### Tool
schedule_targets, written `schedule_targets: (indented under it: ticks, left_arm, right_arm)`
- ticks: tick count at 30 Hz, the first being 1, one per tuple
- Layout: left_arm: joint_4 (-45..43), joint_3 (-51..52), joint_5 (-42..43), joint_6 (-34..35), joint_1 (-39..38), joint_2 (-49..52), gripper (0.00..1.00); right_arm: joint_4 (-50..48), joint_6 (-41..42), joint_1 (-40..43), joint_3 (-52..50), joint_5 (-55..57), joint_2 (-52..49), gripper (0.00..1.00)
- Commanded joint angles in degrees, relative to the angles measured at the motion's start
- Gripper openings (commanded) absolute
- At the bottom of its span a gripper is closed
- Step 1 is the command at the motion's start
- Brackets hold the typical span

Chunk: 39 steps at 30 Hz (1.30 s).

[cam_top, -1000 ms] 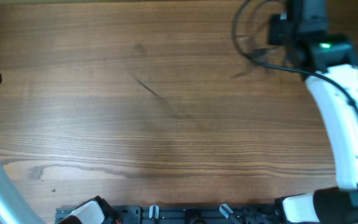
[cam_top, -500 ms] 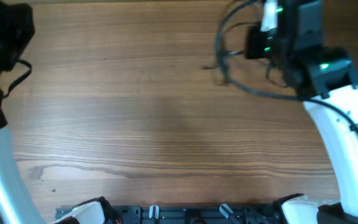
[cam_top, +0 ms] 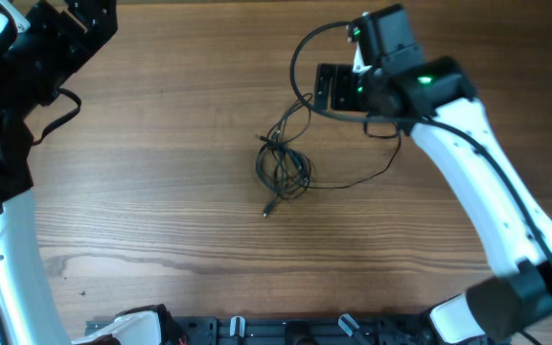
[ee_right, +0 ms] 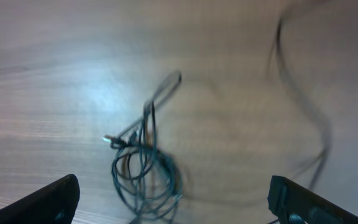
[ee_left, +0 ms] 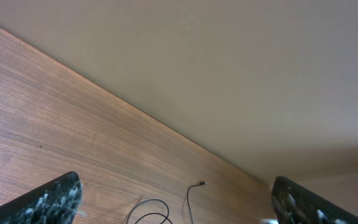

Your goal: Untangle cables

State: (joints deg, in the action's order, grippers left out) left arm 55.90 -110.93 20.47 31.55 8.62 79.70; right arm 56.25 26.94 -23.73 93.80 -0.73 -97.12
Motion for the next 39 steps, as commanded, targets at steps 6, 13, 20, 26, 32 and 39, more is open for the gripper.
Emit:
schedule_targets:
  ticks: [6,13,20,26,32,39]
  left_arm:
    - [1.62,-0.48,0.22,-4.37,-0.26,0.35,1.00]
    - [2.82,-0.48,0.26,-4.39,-0.26,0.35,1.00]
    - [4.63,-0.48,0.26,-5.90,-0.26,0.35,0.99]
    - [4.63,-0.48,0.26,-5.90,-0.26,0.35,1.00]
    - [5.25,-0.48,0.26,-5.90,-0.26,0.35,1.00]
    - [7.28,-0.48,0.76,-5.88,-0.48,1.49,1.00]
  right_arm:
    - [-9.35,27.58,-10.43,-15.39,-11.61,-6.29,1.00]
    - [-14.47,15.13,-20.94,-18.01,5.18,-6.60,0.98]
    - [-23.17,-11.32,-21.18,-18.56,16.02,-9.16,0.89]
    - [-27.74,-14.01,-20.76,-18.56,11.19,-17.57,0.83]
    - [-25.99,-14.14,-20.59,-17.05,11.23,-18.38,0.04]
    - [-11.76,-14.14,-20.39,-2.14,13.00,-2.27,0.04]
